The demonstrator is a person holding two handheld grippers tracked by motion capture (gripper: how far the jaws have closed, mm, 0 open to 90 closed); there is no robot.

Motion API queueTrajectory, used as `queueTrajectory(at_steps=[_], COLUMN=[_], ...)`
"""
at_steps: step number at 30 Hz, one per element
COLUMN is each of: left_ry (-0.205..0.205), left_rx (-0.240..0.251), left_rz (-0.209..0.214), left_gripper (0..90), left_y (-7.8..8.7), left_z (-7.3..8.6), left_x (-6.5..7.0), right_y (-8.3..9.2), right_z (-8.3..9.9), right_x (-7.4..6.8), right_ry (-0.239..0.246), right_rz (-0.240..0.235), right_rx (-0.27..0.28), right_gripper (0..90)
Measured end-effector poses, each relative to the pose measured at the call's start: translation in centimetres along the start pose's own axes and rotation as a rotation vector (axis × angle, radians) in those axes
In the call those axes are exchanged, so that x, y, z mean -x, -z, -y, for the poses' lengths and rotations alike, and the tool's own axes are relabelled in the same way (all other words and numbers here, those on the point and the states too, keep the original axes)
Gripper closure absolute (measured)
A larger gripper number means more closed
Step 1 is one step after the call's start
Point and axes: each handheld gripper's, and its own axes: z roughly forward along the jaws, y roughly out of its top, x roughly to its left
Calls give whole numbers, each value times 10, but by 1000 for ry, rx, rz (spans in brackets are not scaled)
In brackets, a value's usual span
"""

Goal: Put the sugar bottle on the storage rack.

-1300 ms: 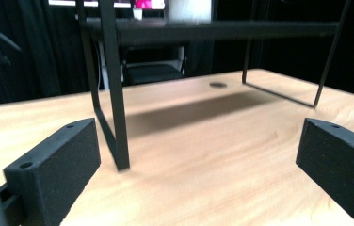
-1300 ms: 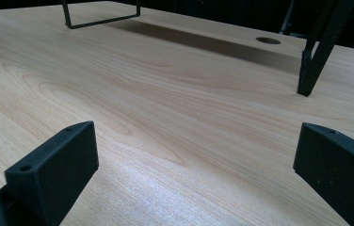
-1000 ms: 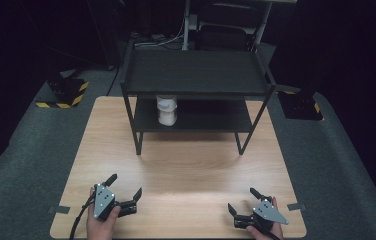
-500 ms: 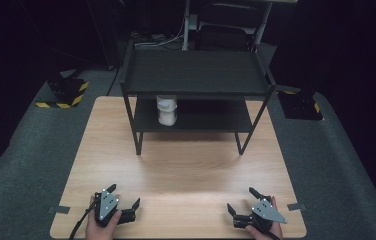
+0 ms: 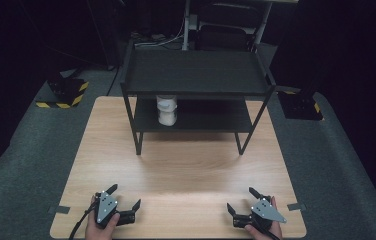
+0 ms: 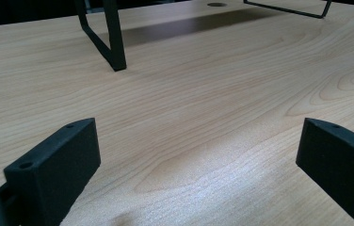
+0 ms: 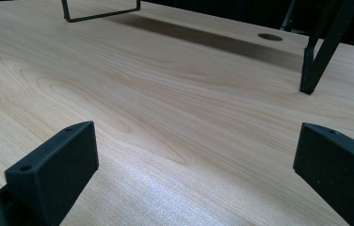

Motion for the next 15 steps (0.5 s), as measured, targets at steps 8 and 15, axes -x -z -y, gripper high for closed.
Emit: queueTrajectory(at_steps=[8, 15], left_ry=[-31, -18], left_rx=[-13, -17], left_rz=[-6, -17], left_gripper=[4, 4], left_y=[0, -2], left_z=[-2, -3], left_x=[3, 5], right_y=[-1, 2], right_z=[0, 4], right_x=[3, 1], right_ry=[-12, -18], right_rz=[-11, 4], right_rx=[3, 19], right_gripper=[5, 4])
